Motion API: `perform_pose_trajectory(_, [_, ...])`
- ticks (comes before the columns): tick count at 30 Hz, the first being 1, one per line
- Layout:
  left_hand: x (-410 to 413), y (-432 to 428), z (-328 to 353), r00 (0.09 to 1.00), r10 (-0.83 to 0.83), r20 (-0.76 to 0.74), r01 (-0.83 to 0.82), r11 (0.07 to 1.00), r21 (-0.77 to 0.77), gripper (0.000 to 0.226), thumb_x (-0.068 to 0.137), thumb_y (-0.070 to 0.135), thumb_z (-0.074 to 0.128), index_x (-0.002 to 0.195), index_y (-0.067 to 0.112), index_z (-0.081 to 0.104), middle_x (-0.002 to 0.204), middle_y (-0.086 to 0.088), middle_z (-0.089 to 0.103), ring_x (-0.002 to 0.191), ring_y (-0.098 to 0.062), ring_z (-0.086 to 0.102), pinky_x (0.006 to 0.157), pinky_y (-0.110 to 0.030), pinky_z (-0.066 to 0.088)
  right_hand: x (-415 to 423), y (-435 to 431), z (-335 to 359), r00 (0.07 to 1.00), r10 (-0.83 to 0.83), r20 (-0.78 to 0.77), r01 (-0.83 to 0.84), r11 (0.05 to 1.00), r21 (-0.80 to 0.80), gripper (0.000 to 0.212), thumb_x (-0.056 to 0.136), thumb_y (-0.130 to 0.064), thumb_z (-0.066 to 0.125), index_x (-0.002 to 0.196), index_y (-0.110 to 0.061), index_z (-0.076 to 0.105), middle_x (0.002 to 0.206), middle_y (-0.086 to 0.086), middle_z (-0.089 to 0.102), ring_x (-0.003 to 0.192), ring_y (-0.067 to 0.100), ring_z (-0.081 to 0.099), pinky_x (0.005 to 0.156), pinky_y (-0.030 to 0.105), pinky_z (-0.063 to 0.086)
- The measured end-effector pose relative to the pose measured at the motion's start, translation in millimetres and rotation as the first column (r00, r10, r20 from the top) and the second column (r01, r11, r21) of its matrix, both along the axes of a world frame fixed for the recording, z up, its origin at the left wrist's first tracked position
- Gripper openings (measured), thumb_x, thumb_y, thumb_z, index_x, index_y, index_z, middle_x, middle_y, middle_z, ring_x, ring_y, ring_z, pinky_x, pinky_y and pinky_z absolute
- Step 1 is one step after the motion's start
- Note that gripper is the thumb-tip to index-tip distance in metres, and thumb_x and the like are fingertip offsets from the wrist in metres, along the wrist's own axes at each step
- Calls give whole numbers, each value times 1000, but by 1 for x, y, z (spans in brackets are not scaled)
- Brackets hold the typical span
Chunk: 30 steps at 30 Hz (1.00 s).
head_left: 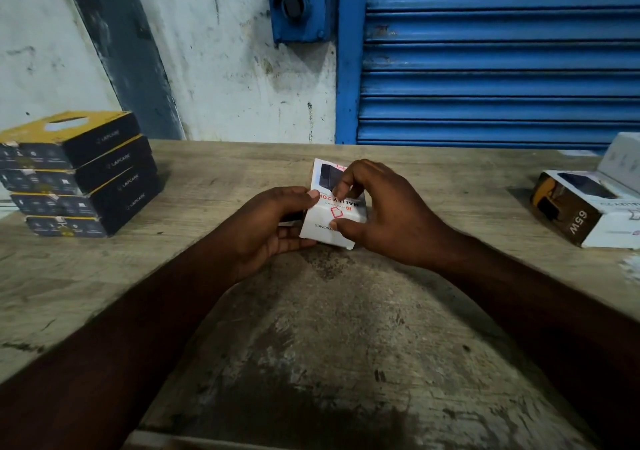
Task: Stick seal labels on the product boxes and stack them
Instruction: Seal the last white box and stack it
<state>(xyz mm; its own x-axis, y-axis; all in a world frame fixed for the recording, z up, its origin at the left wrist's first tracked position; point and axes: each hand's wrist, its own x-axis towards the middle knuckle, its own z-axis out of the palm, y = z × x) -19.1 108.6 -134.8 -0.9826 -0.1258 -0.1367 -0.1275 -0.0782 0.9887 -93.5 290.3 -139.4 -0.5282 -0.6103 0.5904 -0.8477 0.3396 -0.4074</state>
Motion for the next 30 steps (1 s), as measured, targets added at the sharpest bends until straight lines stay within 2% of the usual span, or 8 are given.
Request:
perform_pose_trajectory(6, [0,-1,0,1000,12,-5,-12,1000,5,15,99,25,58,105,18,70,104,-9,76,97,-23,70,89,-37,58,2,-1,0,1000,6,11,-5,1000,-25,27,71,-18,86,93,-20,71,98,-2,62,91,12,54,79,22,40])
perform_pose_trajectory(13, [0,0,0,1000,0,-11,0,1000,-9,19,99,25,58,111,16,69,108,-10,76,98,-23,72,91,-38,58,0,-1,-1,1000,-3,6,3,1000,-2,24,72,-19,83,87,-23,65,96,-3,57,90,12,50,76,12,34])
perform_pose_trajectory(16, [1,0,1,1000,6,-11,-6,1000,-1,16,98,26,58,107,18,70,101,-8,77,94,-21,72,86,-36,59,0,-1,-1,1000,12,17,-12,1000,-13,24,74,-18,83,85,-25,63,98,-2,59,93,13,52,77,17,36])
perform_pose_trajectory(20, [2,0,1,1000,14,-17,-14,1000,2,15,98,27,60,105,18,70,99,-7,78,93,-20,73,88,-37,59,1,1,1,999,33,30,-32,999,-24,31,74,-20,84,99,-20,67,100,-5,60,90,11,54,78,27,42])
perform_pose_trajectory(23, [2,-1,2,999,27,-27,-27,1000,0,17,97,29,60,105,18,70,93,-4,78,89,-18,73,85,-35,60,1,1,2,994,61,87,-54,996,-76,23,81,-23,81,103,-20,75,102,-4,64,92,8,59,83,31,49])
perform_pose_trajectory(26, [3,-3,2,999,30,-42,-31,999,-12,23,96,35,61,109,18,69,93,-3,78,87,-14,73,79,-32,60,-1,1,2,979,100,181,-70,984,-163,14,88,-16,75,100,-21,78,99,-5,67,92,8,63,86,38,53])
perform_pose_trajectory(30, [3,-2,3,998,29,-64,-31,999,-38,21,97,35,60,104,19,70,91,-3,78,86,-13,73,80,-32,60,0,1,3,966,132,223,-89,977,-194,17,88,-14,75,93,-30,77,96,-6,68,94,12,65,87,45,53])
